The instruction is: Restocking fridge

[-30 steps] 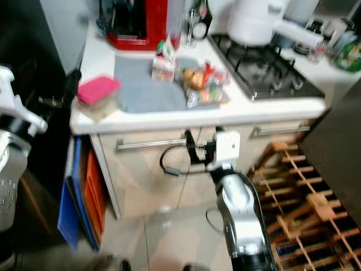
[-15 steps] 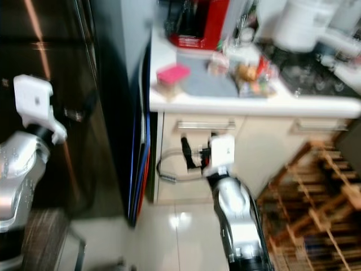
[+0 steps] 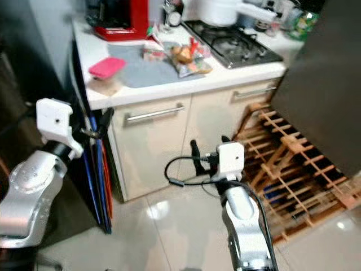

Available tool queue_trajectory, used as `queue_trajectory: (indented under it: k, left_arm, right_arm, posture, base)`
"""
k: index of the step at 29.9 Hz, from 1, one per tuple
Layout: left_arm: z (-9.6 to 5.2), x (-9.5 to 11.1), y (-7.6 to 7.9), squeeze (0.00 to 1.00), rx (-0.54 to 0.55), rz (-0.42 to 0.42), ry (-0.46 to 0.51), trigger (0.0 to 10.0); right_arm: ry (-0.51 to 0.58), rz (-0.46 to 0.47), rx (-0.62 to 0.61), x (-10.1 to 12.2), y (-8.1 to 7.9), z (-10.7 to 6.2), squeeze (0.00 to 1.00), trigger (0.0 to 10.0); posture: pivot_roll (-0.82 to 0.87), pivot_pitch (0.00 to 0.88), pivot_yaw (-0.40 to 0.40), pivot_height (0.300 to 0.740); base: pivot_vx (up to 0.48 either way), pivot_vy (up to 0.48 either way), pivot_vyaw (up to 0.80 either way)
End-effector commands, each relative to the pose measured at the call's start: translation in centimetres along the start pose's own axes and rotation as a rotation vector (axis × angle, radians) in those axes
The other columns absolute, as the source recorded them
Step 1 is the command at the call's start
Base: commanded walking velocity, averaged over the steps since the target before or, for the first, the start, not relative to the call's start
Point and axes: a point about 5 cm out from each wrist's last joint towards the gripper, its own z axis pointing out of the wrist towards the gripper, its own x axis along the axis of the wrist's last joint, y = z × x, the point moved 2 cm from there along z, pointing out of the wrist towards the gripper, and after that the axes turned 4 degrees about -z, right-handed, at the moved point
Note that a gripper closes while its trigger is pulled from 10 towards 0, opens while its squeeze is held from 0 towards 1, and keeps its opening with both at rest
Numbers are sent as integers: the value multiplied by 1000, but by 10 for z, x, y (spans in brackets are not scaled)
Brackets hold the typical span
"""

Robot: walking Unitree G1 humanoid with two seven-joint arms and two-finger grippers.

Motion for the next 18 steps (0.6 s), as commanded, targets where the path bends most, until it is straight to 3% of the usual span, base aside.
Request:
queue_trajectory:
  k: [1, 8, 9, 18]
  left_arm:
    - [-2, -4, 2, 0, 22, 4, -6, 10000]
    - [6, -6, -17, 0, 141, 11, -4, 10000]
    - [12, -5, -22, 0, 154, 16, -5, 10000]
    - [23, -11, -13, 0, 112, 3, -18, 10000]
  right_arm:
    - [16, -4, 11, 4, -2, 2, 0, 10000]
    - [20, -4, 24, 5, -5, 4, 0, 10000]
    - [21, -3, 25, 6, -6, 5, 0, 10000]
    - [32, 1, 17, 9, -4, 4, 0, 10000]
  posture:
    - [5, 0, -41, 740]
    - [4, 0, -47, 740]
    - [5, 0, -47, 740]
    - [-12, 0, -37, 740]
  base:
    - [0, 0, 0]
    - [0, 0, 0]
    - [0, 0, 0]
    - [0, 0, 0]
